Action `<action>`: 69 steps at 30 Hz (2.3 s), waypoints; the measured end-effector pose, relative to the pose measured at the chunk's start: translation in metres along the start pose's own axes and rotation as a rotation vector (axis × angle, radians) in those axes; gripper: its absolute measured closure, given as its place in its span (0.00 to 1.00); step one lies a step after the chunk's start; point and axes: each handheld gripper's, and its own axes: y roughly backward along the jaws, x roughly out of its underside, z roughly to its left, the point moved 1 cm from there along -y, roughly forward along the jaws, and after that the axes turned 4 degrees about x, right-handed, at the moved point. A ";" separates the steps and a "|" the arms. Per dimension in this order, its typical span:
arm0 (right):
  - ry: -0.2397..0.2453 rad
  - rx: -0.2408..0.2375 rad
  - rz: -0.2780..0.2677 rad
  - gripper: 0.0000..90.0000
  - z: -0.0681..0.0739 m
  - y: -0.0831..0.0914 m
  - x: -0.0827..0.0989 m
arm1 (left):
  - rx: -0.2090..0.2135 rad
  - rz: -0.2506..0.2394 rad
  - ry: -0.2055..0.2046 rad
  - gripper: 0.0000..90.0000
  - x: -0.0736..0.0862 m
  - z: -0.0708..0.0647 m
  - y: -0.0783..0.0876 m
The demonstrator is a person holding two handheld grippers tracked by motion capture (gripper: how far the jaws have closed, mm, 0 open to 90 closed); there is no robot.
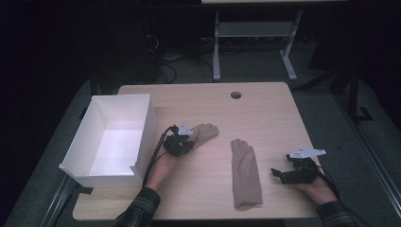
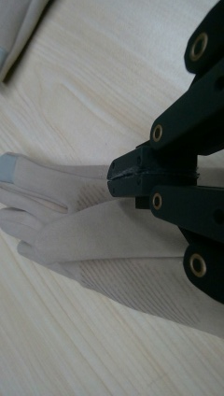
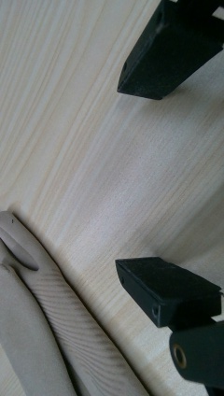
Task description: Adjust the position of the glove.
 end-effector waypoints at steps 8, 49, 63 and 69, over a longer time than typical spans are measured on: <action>0.000 0.000 0.000 0.14 0.000 0.000 0.000 | 0.028 0.009 0.011 1.00 0.002 0.002 -0.011; 0.004 -0.005 -0.001 0.14 0.000 0.000 0.000 | 0.034 -0.048 0.106 1.00 0.001 0.010 0.012; 0.005 -0.008 -0.001 0.14 0.000 0.000 0.000 | 0.032 0.028 0.084 1.00 0.013 0.007 0.005; 0.005 -0.008 -0.002 0.14 0.000 0.000 0.000 | 0.055 0.060 0.038 1.00 0.020 -0.009 0.014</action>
